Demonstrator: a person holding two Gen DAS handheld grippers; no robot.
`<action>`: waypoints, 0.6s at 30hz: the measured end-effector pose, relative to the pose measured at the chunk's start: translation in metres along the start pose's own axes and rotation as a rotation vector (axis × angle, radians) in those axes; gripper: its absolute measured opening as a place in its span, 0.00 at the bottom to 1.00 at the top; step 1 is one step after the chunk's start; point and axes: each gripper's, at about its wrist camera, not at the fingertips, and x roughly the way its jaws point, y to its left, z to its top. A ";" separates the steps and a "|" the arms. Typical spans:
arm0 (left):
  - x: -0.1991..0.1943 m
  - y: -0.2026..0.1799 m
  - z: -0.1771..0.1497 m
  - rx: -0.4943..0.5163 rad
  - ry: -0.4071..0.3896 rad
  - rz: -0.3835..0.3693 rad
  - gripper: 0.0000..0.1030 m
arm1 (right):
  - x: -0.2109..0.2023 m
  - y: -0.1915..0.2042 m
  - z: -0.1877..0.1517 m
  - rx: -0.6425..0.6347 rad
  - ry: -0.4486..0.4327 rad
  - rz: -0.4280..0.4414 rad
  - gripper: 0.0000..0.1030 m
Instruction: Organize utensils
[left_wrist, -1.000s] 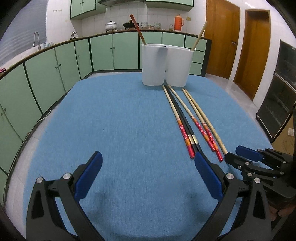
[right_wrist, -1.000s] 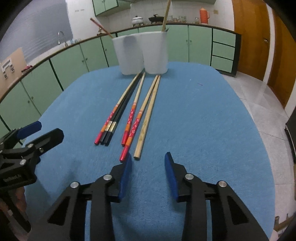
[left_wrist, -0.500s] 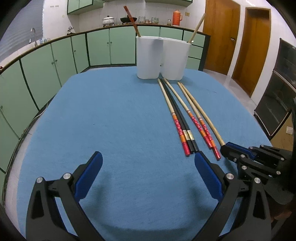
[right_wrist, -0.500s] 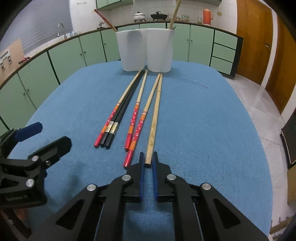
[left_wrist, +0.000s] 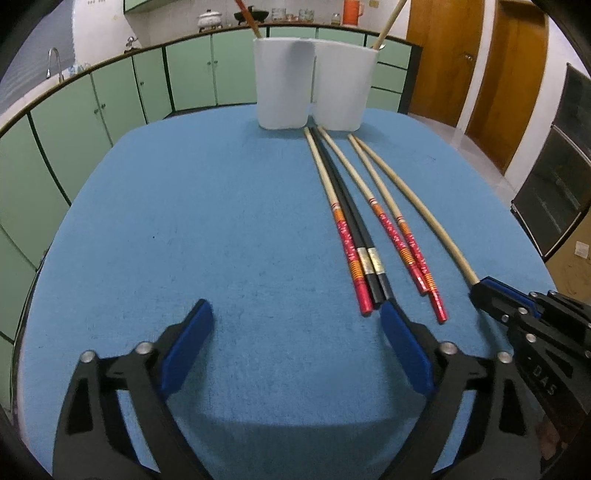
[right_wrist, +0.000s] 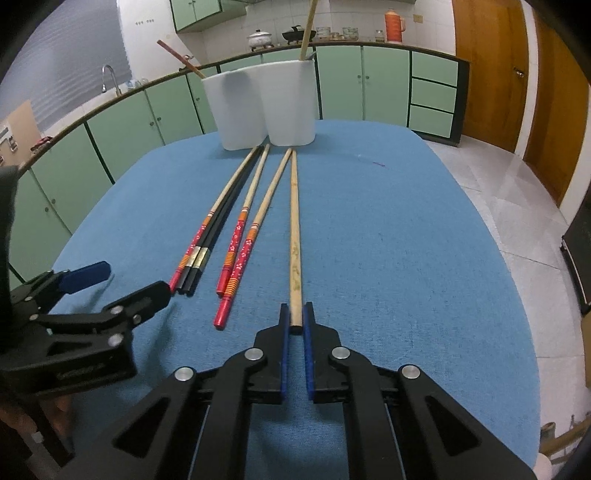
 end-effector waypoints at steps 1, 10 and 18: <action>0.001 0.000 0.000 -0.002 0.006 0.000 0.81 | 0.000 -0.001 0.000 0.003 0.000 0.003 0.07; 0.002 -0.003 0.004 0.023 0.016 0.024 0.77 | 0.001 -0.002 0.001 0.012 0.001 0.011 0.07; -0.004 0.014 0.000 -0.021 0.011 0.040 0.75 | 0.000 -0.003 0.001 0.014 -0.001 0.022 0.07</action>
